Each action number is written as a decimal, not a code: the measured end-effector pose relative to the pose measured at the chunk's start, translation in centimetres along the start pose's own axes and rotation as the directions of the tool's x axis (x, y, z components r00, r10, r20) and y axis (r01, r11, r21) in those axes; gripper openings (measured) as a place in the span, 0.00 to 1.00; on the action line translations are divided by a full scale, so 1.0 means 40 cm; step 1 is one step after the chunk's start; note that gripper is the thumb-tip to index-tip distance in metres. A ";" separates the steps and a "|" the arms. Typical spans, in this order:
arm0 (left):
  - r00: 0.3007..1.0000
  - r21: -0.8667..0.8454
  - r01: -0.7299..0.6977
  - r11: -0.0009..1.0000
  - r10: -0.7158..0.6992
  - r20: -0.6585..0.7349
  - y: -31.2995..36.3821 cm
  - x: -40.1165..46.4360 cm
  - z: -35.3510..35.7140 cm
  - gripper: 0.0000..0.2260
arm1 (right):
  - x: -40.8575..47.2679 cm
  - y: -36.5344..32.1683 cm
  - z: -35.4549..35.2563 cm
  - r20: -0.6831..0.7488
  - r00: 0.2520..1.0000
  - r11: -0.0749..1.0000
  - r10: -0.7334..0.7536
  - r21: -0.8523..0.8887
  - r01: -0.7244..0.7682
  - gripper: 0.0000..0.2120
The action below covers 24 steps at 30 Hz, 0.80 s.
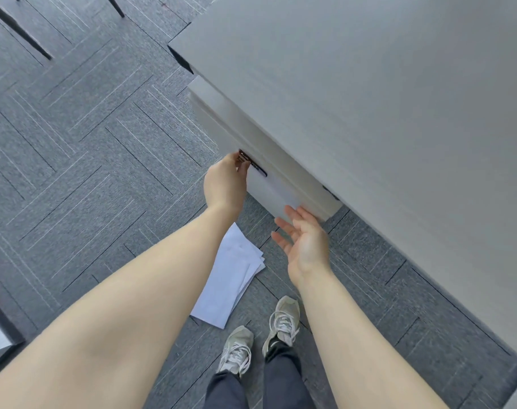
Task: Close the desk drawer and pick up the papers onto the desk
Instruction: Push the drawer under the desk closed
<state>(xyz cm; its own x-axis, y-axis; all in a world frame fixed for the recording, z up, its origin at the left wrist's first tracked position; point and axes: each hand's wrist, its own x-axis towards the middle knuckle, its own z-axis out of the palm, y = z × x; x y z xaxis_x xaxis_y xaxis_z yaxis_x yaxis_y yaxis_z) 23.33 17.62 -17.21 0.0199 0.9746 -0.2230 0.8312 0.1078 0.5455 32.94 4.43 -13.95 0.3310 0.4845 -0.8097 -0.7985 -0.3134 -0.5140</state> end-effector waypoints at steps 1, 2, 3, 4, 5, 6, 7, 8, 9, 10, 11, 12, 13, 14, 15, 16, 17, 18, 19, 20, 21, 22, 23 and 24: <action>1.000 0.012 -0.008 1.000 0.008 -0.003 0.009 0.008 0.005 0.12 | 0.007 -0.010 0.001 -0.007 1.000 1.000 0.000 0.005 0.000 0.15; 1.000 0.022 -0.015 1.000 0.015 -0.007 0.015 0.013 0.009 0.12 | 0.014 -0.016 0.001 -0.018 1.000 1.000 -0.002 0.004 0.002 0.15; 1.000 0.033 -0.025 0.999 0.025 -0.012 0.019 0.016 0.012 0.12 | 0.019 -0.019 0.001 -0.027 1.000 1.000 -0.005 -0.001 0.005 0.15; 0.999 0.045 -0.036 0.998 0.037 -0.013 0.020 0.016 0.012 0.12 | 0.022 -0.019 0.001 -0.035 0.999 1.000 -0.009 -0.010 0.008 0.14; 0.999 0.060 -0.051 0.997 0.052 -0.011 0.018 0.014 0.011 0.12 | 0.021 -0.018 0.001 -0.041 0.999 1.000 -0.012 -0.020 0.011 0.14; 0.997 0.085 -0.072 0.994 0.073 -0.007 0.015 0.014 0.011 0.13 | 0.021 -0.016 0.001 -0.045 0.999 0.999 -0.016 -0.030 0.015 0.13; 0.995 0.120 -0.098 0.988 0.099 0.000 0.012 0.015 0.011 0.13 | 0.020 -0.016 0.002 -0.045 0.999 0.999 -0.019 -0.039 0.017 0.13; 0.992 0.160 -0.126 0.979 0.125 0.013 0.008 0.016 0.009 0.14 | 0.018 -0.017 0.001 -0.044 0.999 0.999 -0.019 -0.050 0.017 0.13; 0.988 0.197 -0.154 0.968 0.151 0.029 0.004 0.019 0.008 0.14 | 0.015 -0.019 0.001 -0.042 0.999 0.998 -0.018 -0.059 0.015 0.13; 0.983 0.230 -0.181 0.956 0.175 0.049 0.000 0.024 0.007 0.14 | 0.014 -0.020 0.001 -0.041 0.999 0.998 -0.018 -0.068 0.015 0.13; 0.979 0.256 -0.203 0.945 0.192 0.068 -0.003 0.029 0.005 0.14 | 0.014 -0.022 0.001 -0.039 0.999 0.997 -0.017 -0.075 0.014 0.13; 0.975 0.276 -0.220 0.936 0.204 0.085 -0.004 0.031 0.002 0.14 | 0.014 -0.022 0.000 -0.041 0.999 0.997 -0.014 -0.080 0.011 0.13; 0.972 0.288 -0.235 0.928 0.215 0.100 -0.005 0.031 0.001 0.14 | 0.014 -0.022 0.001 -0.044 0.999 0.997 -0.010 -0.082 0.007 0.14; 0.968 0.293 -0.247 0.924 0.224 0.111 -0.004 0.030 0.000 0.13 | 0.014 -0.022 0.001 -0.047 0.999 0.996 -0.010 -0.085 0.006 0.15; 0.967 0.286 -0.252 0.925 0.226 0.119 -0.001 0.028 -0.003 0.13 | 0.013 -0.022 0.002 -0.048 0.999 0.996 -0.011 -0.089 0.007 0.15; 0.968 0.266 -0.243 0.933 0.217 0.123 0.002 0.026 -0.007 0.14 | 0.014 -0.020 0.002 -0.050 0.999 0.996 -0.014 -0.092 0.009 0.16; 0.975 0.221 -0.210 0.952 0.186 0.125 0.003 0.027 -0.008 0.14 | 0.014 -0.019 0.002 -0.051 0.999 0.996 -0.016 -0.093 0.011 0.16; 0.982 0.155 -0.158 0.975 0.138 0.131 0.002 0.031 -0.009 0.14 | 0.015 -0.017 0.001 -0.050 0.999 0.995 -0.019 -0.094 0.014 0.16; 0.985 0.078 -0.099 0.992 0.087 0.146 -0.001 0.036 -0.008 0.15 | 0.014 -0.016 0.003 -0.048 0.999 0.995 -0.019 -0.095 0.015 0.15; 0.985 0.009 -0.048 0.999 0.046 0.167 -0.003 0.042 -0.008 0.15 | 0.015 -0.015 0.004 -0.050 0.999 0.996 -0.018 -0.094 0.013 0.14; 0.982 -0.039 -0.012 0.999 0.019 0.189 -0.005 0.046 -0.008 0.16 | 0.015 -0.016 0.007 -0.053 0.998 0.996 -0.015 -0.086 0.010 0.13; 0.978 -0.067 0.012 0.998 0.003 0.209 -0.007 0.050 -0.009 0.16 | 0.015 -0.016 0.010 -0.055 0.998 0.997 -0.012 -0.075 0.008 0.12; 0.974 -0.081 0.020 0.997 -0.001 0.226 -0.010 0.052 -0.011 0.16 | 0.014 -0.016 0.014 -0.055 0.998 0.998 -0.008 -0.065 0.004 0.12; 0.970 -0.085 0.018 0.996 0.004 0.243 -0.014 0.053 -0.013 0.17 | 0.014 -0.014 0.017 -0.055 0.998 0.998 -0.004 -0.059 0.001 0.12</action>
<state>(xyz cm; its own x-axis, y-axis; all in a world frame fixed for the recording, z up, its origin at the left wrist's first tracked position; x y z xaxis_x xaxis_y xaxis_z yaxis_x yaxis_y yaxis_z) 22.62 19.74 -17.57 0.1576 0.8979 -0.4110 0.7809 0.1414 0.6084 33.24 5.44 -13.91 0.3613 0.4399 -0.8221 -0.7671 -0.3610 -0.5303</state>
